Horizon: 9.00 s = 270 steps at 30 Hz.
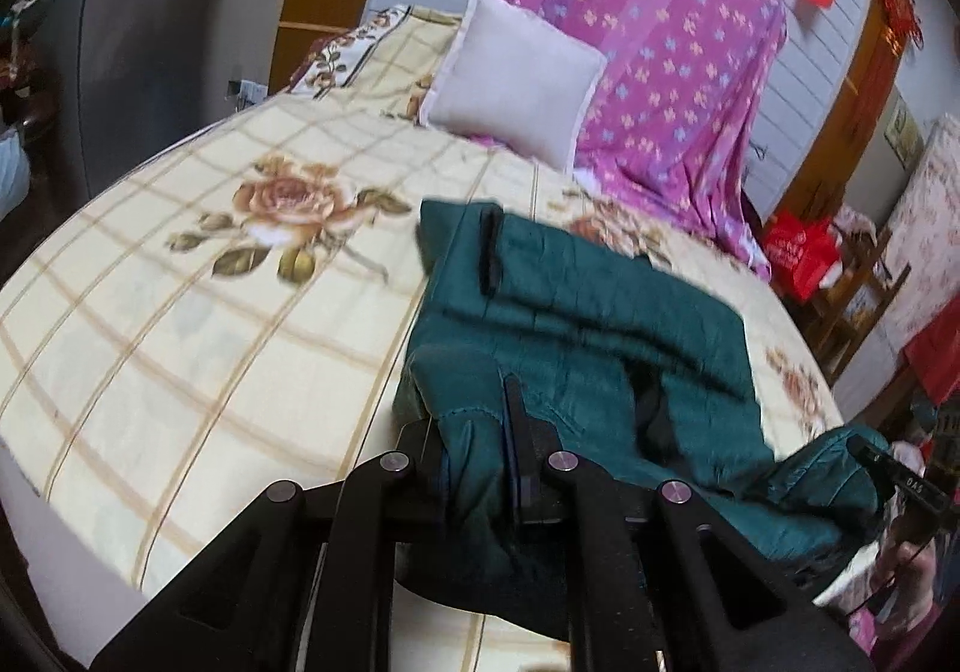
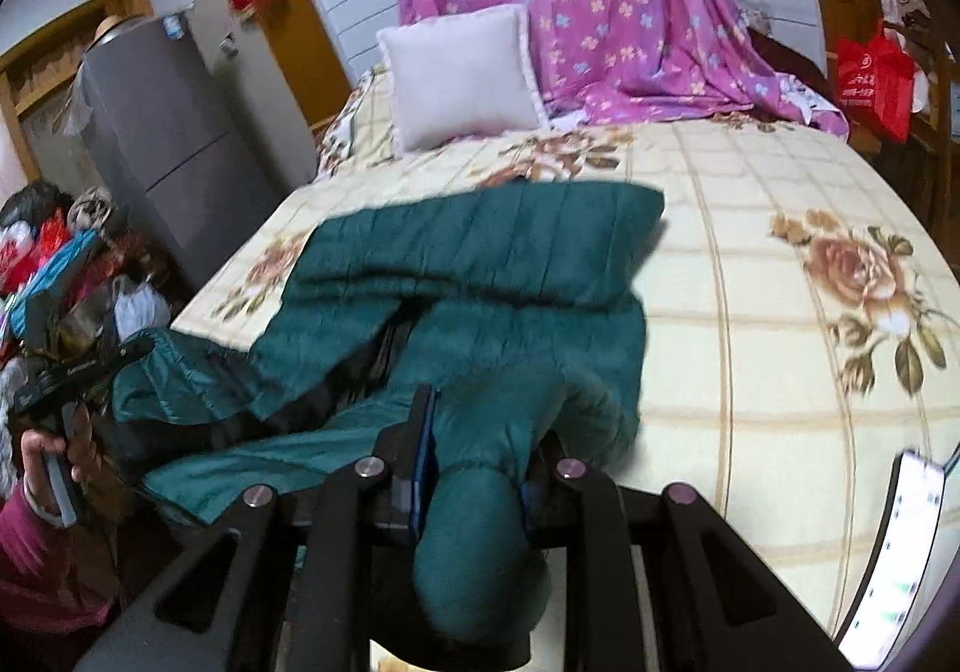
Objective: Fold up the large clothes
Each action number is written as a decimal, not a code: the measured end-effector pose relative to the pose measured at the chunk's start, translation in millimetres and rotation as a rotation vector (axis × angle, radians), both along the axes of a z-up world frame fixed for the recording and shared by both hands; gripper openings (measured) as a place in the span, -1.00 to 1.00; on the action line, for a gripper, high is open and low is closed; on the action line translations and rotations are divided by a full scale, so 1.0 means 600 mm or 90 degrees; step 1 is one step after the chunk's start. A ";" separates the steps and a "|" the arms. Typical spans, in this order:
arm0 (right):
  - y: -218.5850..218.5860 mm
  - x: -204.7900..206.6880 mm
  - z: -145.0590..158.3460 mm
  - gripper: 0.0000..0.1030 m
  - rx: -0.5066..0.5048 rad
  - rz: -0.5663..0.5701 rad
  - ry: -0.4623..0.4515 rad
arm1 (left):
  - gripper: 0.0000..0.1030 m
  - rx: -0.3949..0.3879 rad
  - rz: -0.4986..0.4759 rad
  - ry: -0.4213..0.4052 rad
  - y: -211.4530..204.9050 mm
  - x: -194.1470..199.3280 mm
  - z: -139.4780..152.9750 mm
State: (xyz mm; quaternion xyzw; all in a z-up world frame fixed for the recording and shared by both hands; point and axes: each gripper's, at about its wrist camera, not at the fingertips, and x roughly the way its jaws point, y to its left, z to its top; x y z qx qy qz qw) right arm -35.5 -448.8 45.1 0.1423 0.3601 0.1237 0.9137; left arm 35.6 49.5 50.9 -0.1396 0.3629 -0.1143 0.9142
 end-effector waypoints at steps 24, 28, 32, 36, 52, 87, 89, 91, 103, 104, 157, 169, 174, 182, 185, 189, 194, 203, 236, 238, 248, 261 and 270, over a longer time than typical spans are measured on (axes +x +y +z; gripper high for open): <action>-0.073 0.414 -0.090 -0.57 -0.002 -0.140 0.075 | -1.00 0.026 0.094 0.040 -0.084 0.399 -0.087; -0.075 0.438 -0.137 -0.47 0.011 -0.154 0.089 | -0.92 -0.043 0.073 0.033 -0.066 0.415 -0.103; -0.074 0.448 -0.145 -0.46 0.018 -0.158 0.092 | -0.76 -0.092 0.052 0.012 -0.042 0.405 -0.075; -0.073 0.453 -0.145 -0.45 0.021 -0.165 0.098 | -0.34 -0.056 0.069 -0.039 -0.039 0.380 -0.030; -0.074 0.410 -0.030 0.26 0.061 -0.178 0.024 | -0.28 0.095 0.040 0.036 -0.166 0.375 -0.093; 0.140 0.574 -0.145 0.48 -0.149 -0.059 0.118 | -0.21 0.144 0.041 0.034 -0.195 0.434 -0.113; 0.133 0.556 -0.123 0.48 -0.146 -0.054 0.093 | -0.21 0.141 0.043 0.026 -0.191 0.433 -0.105; 0.120 0.534 -0.098 0.48 -0.185 -0.060 0.063 | -0.21 0.145 0.047 0.027 -0.188 0.440 -0.102; 0.011 0.563 -0.156 0.54 -0.207 -0.137 0.136 | -0.17 0.190 0.052 0.080 -0.189 0.504 -0.131; 0.009 0.566 -0.162 0.56 -0.204 -0.140 0.136 | -0.16 0.192 0.051 0.084 -0.190 0.509 -0.136; -0.029 0.353 -0.121 0.83 -0.068 -0.143 0.120 | -0.04 0.074 0.042 0.067 -0.094 0.336 -0.098; -0.044 0.352 -0.134 0.83 -0.059 -0.141 0.134 | -0.04 0.078 0.043 0.080 -0.090 0.339 -0.115; -0.050 0.355 -0.138 0.83 -0.054 -0.148 0.136 | -0.04 0.076 0.045 0.085 -0.088 0.342 -0.122; -0.063 0.361 -0.147 0.83 -0.054 -0.160 0.140 | -0.04 0.070 0.041 0.086 -0.085 0.344 -0.126; -0.074 0.364 -0.154 0.84 -0.046 -0.165 0.143 | -0.04 0.047 0.034 0.090 -0.078 0.351 -0.136; -0.085 0.376 -0.170 0.98 -0.019 -0.158 0.157 | 0.04 -0.018 0.022 0.105 -0.057 0.364 -0.155; -0.096 0.389 -0.197 0.99 0.032 -0.148 0.167 | 0.25 -0.060 0.012 0.113 -0.043 0.373 -0.174; -0.098 0.425 -0.229 1.00 0.076 -0.103 0.183 | 0.56 -0.133 -0.009 0.131 -0.022 0.395 -0.207; -0.049 0.355 -0.100 -0.27 0.113 -0.019 0.065 | -0.75 -0.205 -0.138 0.062 -0.071 0.319 -0.099; -0.048 0.332 -0.082 -0.27 0.117 -0.014 0.063 | -0.76 -0.214 -0.153 0.057 -0.076 0.297 -0.081; -0.100 0.179 -0.084 -0.27 0.120 -0.026 0.086 | -0.75 -0.158 -0.199 0.067 -0.099 0.170 -0.074; -0.107 0.123 -0.103 0.39 -0.020 -0.139 0.159 | -0.27 0.065 -0.052 0.080 -0.111 0.129 -0.091; -0.037 0.034 -0.012 0.57 -0.041 -0.141 0.046 | -0.27 0.147 -0.029 -0.030 -0.152 0.034 -0.028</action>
